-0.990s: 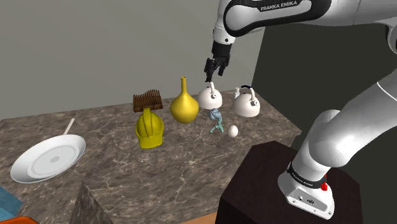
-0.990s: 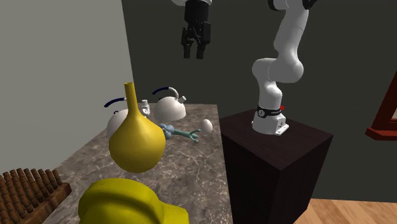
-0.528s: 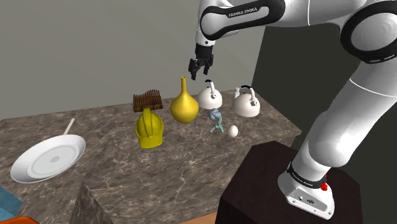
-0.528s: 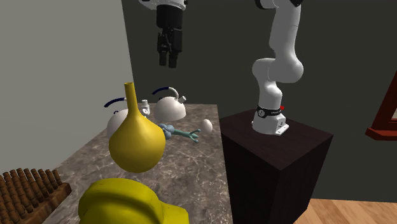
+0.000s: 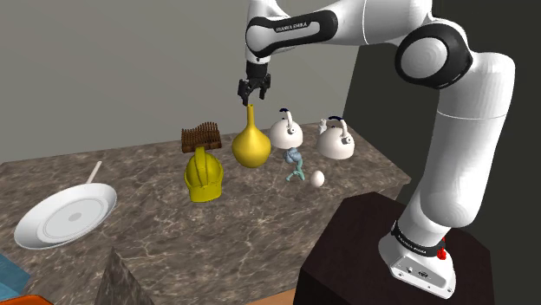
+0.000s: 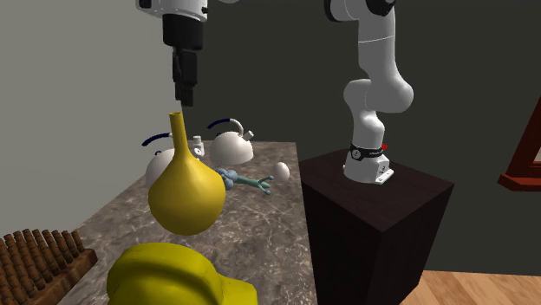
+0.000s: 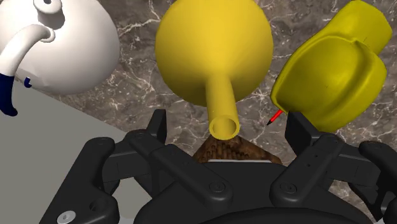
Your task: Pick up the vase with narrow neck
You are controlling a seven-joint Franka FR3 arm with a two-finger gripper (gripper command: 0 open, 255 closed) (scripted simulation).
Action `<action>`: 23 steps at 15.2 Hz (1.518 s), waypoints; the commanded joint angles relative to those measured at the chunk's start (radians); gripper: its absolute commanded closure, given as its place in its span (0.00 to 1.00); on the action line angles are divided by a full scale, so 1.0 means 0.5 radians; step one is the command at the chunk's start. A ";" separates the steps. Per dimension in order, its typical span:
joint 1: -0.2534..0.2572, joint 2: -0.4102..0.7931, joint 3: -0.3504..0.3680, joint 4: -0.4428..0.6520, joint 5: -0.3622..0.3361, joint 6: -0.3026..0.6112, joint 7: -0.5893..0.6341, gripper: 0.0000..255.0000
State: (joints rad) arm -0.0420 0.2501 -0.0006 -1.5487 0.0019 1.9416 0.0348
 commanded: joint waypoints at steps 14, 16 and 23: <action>0.007 0.155 0.000 -0.015 -0.008 0.173 0.015 1.00; 0.006 0.155 0.000 -0.016 -0.008 0.173 0.015 1.00; 0.006 0.150 0.000 0.057 -0.008 0.095 0.014 1.00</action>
State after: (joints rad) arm -0.0389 0.3302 -0.0005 -1.5293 -0.0019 2.0016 0.0420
